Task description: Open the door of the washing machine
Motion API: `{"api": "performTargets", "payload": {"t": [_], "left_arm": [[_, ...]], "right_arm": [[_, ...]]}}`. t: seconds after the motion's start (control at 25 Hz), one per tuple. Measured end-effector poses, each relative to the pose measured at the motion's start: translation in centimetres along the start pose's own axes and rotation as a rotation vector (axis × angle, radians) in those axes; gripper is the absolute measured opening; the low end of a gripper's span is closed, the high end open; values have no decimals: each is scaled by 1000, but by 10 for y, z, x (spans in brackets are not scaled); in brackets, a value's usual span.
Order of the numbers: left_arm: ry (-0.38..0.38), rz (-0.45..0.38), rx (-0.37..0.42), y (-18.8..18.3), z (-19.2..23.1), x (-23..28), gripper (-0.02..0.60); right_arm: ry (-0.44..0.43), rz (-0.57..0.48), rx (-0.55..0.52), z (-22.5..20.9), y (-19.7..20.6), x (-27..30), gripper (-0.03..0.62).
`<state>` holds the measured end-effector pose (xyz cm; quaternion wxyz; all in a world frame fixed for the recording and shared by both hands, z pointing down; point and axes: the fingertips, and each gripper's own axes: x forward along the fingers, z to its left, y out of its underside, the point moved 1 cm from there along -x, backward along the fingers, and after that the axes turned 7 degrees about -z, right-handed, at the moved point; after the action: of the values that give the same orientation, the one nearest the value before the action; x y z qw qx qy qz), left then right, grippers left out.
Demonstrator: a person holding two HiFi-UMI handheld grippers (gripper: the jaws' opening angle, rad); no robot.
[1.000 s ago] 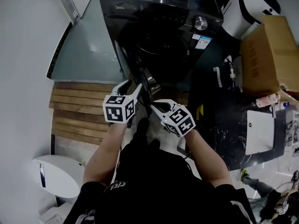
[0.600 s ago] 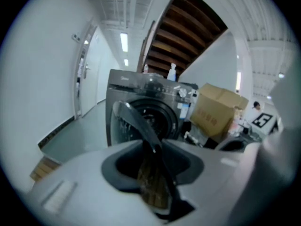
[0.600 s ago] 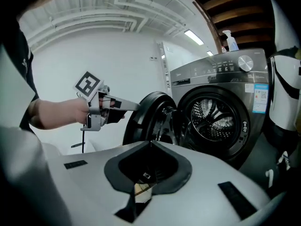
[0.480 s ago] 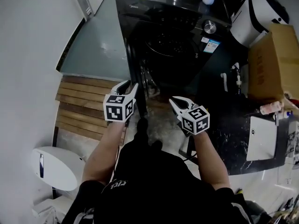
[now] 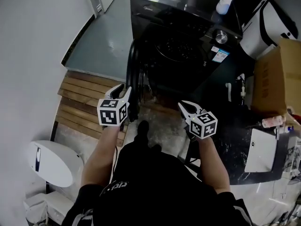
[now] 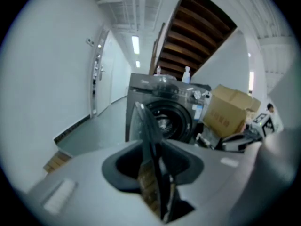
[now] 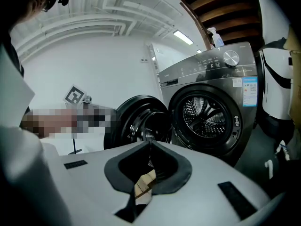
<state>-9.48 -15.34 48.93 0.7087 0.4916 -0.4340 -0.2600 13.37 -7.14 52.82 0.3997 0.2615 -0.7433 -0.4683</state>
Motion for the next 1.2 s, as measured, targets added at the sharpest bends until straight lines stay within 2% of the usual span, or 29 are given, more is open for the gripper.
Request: {"api": "performTargets", "payload": {"t": [0.2,0.48,0.68,0.88,1.0,1.08,1.2], "left_arm": [[-73,2,-26,-1,32,-12,95],[-152,-1,-47,-3,78,-18,100],[-211,-12,-36,-6,100,-19,104],[-235,-30,-22,-10,121,-19,106],[-245,-20,-19,-11,132,-20,109],[-277,-10,-13,-15,138,-23,109],[-301,-70,41,-41,132,-23,95]], "right_arm": [[-11,4,0,-2,-6,9,6],[-35,6,-4,-6,-18,30,6],[-63,26,-26,-9,-25,47,6],[-83,17,-52,-15,-50,71,6],[-96,4,-57,-17,-64,84,6],[-106,5,-59,-17,-69,92,6],[-115,12,-67,-20,-76,107,6]]}}
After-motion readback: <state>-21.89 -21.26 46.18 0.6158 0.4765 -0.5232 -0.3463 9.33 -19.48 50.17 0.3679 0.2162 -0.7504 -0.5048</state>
